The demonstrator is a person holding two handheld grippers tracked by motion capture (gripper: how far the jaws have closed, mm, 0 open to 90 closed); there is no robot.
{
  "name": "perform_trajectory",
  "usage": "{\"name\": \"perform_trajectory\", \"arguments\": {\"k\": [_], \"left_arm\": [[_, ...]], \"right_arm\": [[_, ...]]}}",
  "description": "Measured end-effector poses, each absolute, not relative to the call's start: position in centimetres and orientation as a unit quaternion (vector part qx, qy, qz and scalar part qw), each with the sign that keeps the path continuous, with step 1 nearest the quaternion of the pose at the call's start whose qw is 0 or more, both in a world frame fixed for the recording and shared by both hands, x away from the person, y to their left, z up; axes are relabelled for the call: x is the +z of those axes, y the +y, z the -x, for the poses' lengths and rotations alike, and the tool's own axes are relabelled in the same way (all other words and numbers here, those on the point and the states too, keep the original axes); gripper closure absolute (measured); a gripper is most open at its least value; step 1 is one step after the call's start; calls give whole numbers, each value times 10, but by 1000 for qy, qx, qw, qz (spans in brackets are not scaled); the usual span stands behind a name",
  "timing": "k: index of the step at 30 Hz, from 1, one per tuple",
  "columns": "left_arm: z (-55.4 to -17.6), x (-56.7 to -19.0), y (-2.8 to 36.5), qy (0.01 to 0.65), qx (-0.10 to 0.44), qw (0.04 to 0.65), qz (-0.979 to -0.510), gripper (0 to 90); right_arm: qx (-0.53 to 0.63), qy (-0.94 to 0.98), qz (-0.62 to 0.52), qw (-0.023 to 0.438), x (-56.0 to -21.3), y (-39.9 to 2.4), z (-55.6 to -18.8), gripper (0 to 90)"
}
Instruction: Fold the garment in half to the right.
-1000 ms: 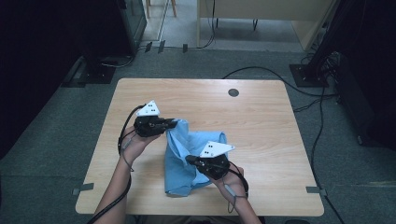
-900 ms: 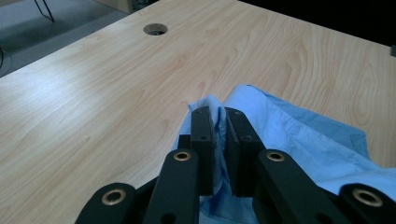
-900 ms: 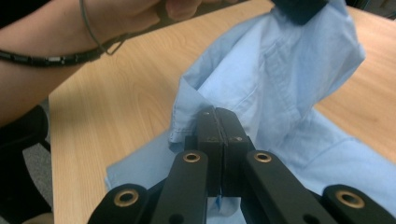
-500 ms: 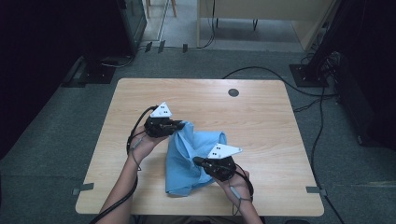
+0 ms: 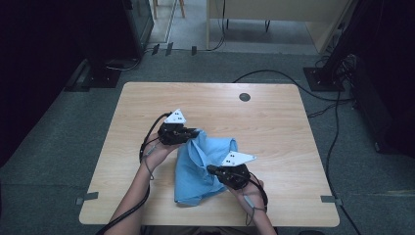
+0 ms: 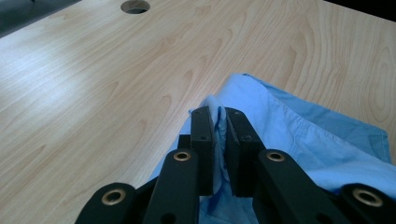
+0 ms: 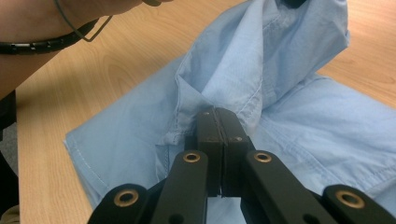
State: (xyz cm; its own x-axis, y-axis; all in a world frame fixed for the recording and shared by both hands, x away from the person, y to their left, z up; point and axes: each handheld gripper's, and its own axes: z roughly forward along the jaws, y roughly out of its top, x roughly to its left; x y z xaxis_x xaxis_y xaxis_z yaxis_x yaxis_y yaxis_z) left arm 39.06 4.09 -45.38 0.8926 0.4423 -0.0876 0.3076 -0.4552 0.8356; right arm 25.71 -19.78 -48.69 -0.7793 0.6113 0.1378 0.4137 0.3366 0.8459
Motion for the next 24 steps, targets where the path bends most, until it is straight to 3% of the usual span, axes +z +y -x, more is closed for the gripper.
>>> {"name": "perform_trajectory", "arguments": {"k": [24], "left_arm": [[-396, -464, 20, 209, 82, 458, -860, 804]], "right_arm": [[473, 811, -328, 101, -496, -212, -261, 888]]}}
